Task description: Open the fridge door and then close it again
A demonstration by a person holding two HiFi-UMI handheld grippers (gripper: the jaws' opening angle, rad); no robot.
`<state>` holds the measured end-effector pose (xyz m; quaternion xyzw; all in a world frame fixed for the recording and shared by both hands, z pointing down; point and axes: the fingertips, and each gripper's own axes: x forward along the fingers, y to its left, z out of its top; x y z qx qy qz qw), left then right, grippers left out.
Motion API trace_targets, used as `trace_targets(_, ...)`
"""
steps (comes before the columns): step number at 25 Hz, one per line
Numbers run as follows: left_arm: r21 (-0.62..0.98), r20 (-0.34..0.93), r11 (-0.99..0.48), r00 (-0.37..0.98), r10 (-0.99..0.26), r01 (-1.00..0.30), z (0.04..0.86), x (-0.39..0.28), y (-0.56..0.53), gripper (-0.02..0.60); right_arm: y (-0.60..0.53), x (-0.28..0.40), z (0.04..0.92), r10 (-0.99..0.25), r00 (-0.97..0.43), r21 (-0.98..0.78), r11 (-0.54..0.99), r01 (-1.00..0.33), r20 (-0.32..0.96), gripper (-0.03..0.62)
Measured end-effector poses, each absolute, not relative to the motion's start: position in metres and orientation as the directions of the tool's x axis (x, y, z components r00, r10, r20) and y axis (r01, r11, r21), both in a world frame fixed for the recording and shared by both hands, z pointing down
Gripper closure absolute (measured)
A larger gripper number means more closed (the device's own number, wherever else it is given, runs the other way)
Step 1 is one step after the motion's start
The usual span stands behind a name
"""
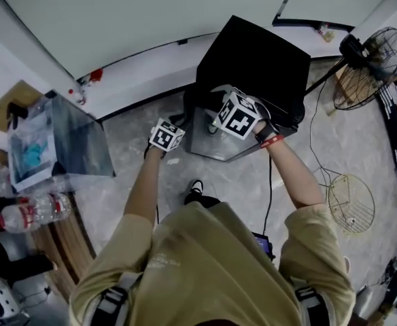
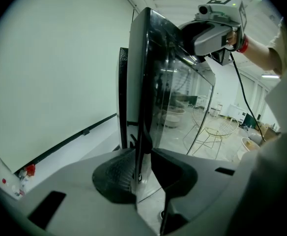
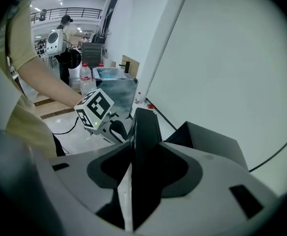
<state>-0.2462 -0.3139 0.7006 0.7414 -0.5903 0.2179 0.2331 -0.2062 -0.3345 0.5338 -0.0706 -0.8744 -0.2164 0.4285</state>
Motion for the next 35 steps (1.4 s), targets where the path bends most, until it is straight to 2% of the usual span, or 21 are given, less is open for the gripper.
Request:
trace_targets(9, 0.114, 0.57, -0.07, 0.122, -0.812, -0.991, 0.702, -0.23, -0.272, 0.477, -0.297, -0.191, 0.534, 0.005, -0.613, 0.308, 0.861, 0.404, 0.79, 0.401)
trace_targets(35, 0.111, 0.591, 0.188, -0.087, -0.802, -0.976, 0.702, -0.185, -0.209, 0.476, -0.245, -0.153, 0.535, 0.078, -0.607, 0.331, 0.779, 0.532, 0.791, 0.398)
